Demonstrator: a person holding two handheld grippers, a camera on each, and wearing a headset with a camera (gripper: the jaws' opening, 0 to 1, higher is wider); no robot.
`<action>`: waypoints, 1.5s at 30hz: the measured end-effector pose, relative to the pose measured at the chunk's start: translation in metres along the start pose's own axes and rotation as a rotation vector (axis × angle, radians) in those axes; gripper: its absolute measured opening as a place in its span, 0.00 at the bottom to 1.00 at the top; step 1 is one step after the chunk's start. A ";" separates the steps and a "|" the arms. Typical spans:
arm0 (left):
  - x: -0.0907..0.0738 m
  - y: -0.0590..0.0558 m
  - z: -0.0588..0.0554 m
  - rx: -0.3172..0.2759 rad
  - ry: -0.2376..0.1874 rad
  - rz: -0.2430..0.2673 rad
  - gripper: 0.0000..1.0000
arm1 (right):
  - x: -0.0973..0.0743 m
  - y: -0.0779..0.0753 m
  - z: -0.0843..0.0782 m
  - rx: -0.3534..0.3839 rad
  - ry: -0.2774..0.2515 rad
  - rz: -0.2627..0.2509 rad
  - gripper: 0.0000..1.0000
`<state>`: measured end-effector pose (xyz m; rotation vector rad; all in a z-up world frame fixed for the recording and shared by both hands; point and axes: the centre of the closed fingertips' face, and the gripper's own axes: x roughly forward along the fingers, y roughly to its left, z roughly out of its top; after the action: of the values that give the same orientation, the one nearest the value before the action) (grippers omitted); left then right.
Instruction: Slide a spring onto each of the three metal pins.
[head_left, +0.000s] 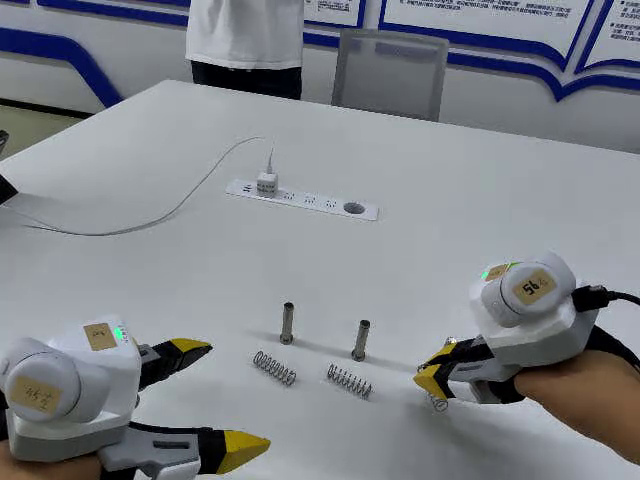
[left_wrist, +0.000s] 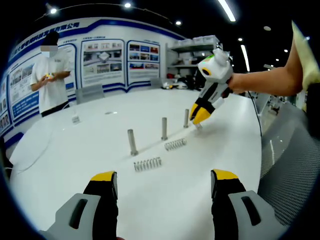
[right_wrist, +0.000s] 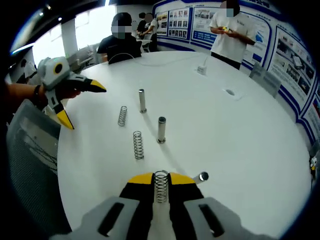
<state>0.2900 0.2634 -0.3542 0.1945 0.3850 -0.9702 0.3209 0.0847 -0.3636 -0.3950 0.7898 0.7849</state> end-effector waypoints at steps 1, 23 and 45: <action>0.000 -0.001 0.001 0.001 -0.002 -0.003 0.77 | -0.001 0.000 0.001 0.004 -0.006 0.001 0.12; 0.027 -0.033 0.048 0.017 -0.065 -0.159 0.69 | -0.020 0.033 0.055 0.001 -0.167 0.057 0.12; 0.065 -0.052 0.080 -0.054 -0.110 -0.269 0.54 | -0.026 0.061 0.091 0.036 -0.296 0.120 0.12</action>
<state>0.2981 0.1581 -0.3064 0.0393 0.3409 -1.2276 0.3070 0.1650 -0.2863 -0.1942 0.5524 0.9157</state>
